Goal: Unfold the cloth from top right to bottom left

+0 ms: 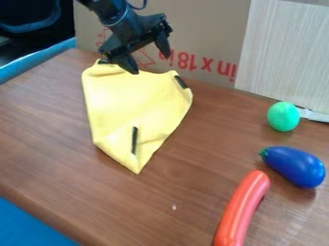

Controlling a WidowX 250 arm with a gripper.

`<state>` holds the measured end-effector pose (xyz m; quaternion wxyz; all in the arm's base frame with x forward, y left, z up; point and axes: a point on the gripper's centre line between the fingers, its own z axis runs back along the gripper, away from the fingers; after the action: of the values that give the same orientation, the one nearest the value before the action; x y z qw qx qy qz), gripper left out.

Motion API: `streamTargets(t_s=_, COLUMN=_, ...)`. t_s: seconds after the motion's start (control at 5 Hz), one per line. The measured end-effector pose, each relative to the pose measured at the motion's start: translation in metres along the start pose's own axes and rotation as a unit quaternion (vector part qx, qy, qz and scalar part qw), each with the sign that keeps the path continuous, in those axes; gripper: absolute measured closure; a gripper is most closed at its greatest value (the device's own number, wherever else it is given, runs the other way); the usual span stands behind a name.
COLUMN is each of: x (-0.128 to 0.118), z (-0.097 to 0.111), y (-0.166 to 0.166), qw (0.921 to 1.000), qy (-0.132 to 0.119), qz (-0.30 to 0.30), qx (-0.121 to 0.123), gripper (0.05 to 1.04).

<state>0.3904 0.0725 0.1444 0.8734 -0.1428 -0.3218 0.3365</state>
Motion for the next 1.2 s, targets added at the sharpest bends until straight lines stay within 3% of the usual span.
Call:
streamTargets(t_s=0.4, x=-0.014, z=-0.028, y=0.005, qw=0.9990, qy=0.030, qz=-0.002, qx=0.032, gripper=0.083)
streamTargets(t_s=0.8, x=-0.023, z=-0.060, y=-0.011, qw=0.9967, qy=0.046, qz=-0.017, qx=0.065, gripper=0.083)
streamTargets(t_s=1.2, x=-0.026, z=-0.075, y=-0.024, qw=0.9951, qy=0.045, qz=-0.027, qx=0.084, gripper=0.083)
